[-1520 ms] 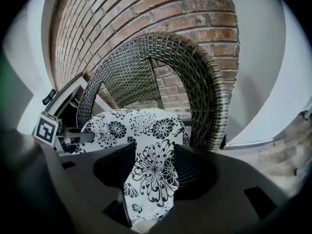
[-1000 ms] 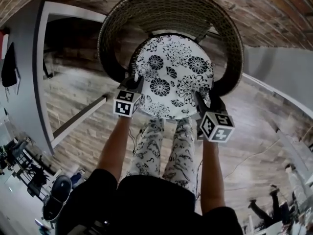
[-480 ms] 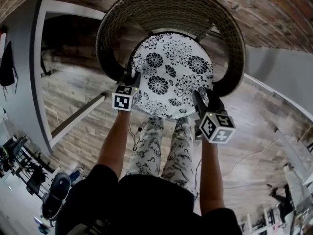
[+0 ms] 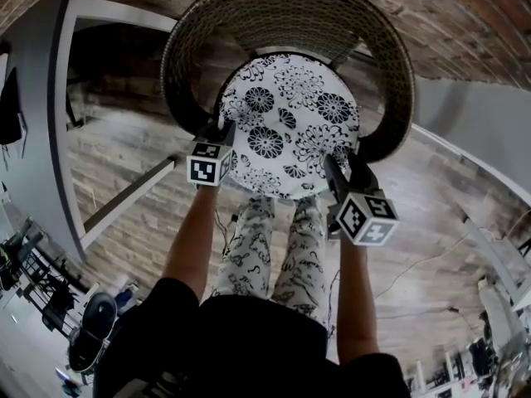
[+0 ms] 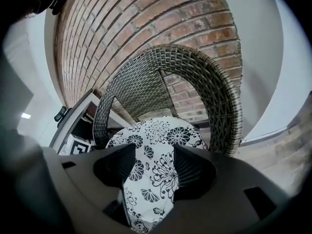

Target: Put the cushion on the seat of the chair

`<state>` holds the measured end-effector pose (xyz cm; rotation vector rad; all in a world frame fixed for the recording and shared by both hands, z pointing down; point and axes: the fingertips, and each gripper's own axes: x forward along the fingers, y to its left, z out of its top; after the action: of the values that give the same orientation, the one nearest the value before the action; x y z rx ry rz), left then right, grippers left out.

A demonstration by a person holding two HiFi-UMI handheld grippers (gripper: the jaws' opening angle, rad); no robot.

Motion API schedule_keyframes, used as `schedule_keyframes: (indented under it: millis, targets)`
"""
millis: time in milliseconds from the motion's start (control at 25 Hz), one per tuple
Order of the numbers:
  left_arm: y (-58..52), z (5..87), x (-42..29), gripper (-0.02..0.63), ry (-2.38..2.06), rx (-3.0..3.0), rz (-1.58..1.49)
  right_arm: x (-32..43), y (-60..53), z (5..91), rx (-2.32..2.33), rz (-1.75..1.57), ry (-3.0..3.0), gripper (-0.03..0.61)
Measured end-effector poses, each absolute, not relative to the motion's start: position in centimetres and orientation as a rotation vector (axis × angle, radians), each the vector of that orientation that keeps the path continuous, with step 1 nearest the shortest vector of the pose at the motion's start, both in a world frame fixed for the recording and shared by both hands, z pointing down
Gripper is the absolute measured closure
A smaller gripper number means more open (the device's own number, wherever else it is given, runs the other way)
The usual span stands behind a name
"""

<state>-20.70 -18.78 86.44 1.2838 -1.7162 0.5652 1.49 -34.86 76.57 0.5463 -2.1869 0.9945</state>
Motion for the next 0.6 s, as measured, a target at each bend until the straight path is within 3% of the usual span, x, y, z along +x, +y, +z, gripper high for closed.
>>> schedule_keyframes:
  millis: [240, 600]
  targets:
    - [-18.4, 86.2, -21.0, 0.517, -1.724, 1.272, 0.598, 1.5, -34.2, 76.4, 0.54, 1.001, -2.193, 0.333]
    - [-17.4, 85.0, -21.7, 0.476, -1.764, 1.238, 0.611, 1.7, -33.8, 75.7, 0.568, 1.014, -2.207, 0.333]
